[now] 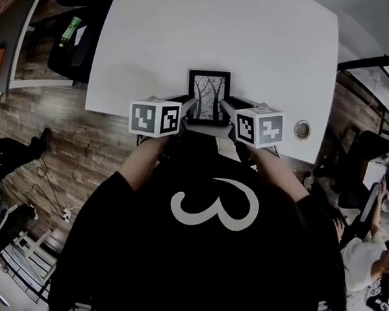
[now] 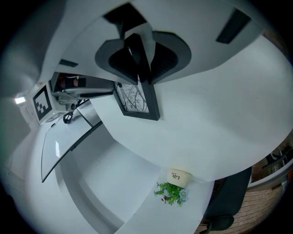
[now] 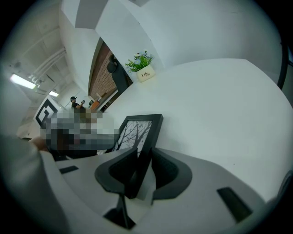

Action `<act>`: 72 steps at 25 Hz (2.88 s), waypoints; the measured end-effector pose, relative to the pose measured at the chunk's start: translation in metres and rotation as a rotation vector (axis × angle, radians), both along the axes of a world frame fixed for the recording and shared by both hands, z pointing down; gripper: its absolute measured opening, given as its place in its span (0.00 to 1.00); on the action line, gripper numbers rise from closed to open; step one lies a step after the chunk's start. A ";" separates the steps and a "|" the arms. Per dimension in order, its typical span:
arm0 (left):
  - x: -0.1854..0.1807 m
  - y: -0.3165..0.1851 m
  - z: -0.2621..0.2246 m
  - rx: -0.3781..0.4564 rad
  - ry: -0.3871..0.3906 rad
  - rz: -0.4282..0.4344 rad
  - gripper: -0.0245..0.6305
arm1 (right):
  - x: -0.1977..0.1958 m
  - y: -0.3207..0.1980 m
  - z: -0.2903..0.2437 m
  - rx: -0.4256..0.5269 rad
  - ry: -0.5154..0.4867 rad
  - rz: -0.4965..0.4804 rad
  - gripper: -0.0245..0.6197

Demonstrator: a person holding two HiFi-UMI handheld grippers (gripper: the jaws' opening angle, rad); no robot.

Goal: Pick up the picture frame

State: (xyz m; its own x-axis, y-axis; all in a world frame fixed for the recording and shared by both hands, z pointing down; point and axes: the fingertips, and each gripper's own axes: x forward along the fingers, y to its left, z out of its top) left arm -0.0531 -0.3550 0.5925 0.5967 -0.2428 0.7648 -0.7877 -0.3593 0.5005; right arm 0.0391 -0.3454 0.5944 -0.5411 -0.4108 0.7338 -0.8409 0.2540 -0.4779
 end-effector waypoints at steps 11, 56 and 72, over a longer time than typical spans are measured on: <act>0.001 -0.002 0.001 0.011 0.009 -0.041 0.18 | 0.002 0.000 0.001 0.026 -0.004 0.023 0.20; 0.009 0.007 -0.176 0.407 0.149 -0.075 0.18 | 0.015 0.002 -0.181 0.497 -0.026 0.017 0.20; 0.010 0.010 -0.301 0.658 0.197 -0.060 0.18 | 0.016 0.007 -0.307 0.742 -0.017 0.019 0.20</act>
